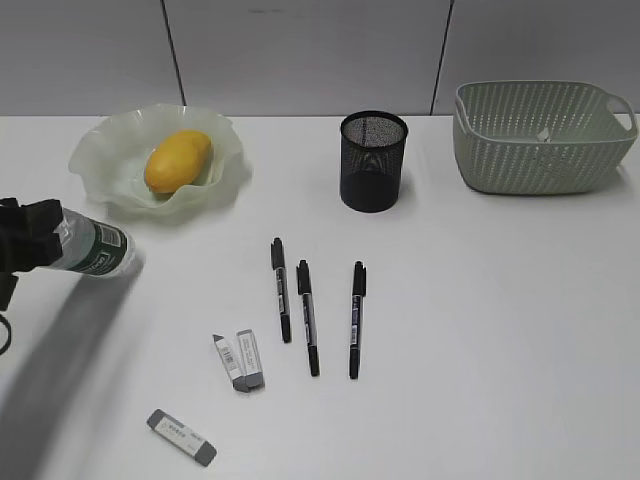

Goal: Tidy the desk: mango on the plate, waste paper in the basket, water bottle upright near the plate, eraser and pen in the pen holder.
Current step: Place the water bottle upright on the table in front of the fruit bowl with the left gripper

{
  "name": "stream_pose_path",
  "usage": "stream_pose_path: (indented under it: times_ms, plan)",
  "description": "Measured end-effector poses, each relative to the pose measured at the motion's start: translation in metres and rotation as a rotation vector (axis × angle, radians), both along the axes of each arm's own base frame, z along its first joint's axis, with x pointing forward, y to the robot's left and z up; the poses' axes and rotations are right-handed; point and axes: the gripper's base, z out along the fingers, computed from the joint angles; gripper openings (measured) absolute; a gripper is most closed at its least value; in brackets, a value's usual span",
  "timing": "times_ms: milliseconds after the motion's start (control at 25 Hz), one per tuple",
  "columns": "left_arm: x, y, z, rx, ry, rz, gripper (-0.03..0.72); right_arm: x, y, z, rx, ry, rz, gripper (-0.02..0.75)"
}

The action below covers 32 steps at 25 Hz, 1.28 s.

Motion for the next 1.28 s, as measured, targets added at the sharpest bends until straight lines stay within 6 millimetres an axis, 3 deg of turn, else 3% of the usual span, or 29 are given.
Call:
stream_pose_path:
  times_ms: [200, 400, 800, 1080, 1280]
  plan:
    - [0.015, -0.008, 0.023, 0.046, 0.141, -0.062, 0.340, 0.000, 0.000, 0.000, 0.000, -0.001, 0.000, 0.289]
    - [0.042, -0.013, 0.054, 0.151, 0.256, -0.106, 0.340, 0.000, 0.000, 0.000, 0.000, -0.001, 0.000, 0.289]
    - [0.082, -0.018, 0.052, 0.208, 0.411, -0.098, 0.340, 0.000, 0.000, 0.000, 0.001, -0.002, 0.000, 0.289]
    - [0.092, -0.020, 0.052, 0.205, 0.414, -0.094, 0.343, 0.000, 0.000, 0.000, 0.001, -0.002, 0.000, 0.289]
    - [0.093, -0.021, 0.050, 0.177, 0.421, -0.082, 0.509, 0.000, 0.000, 0.000, 0.001, -0.002, 0.000, 0.289]
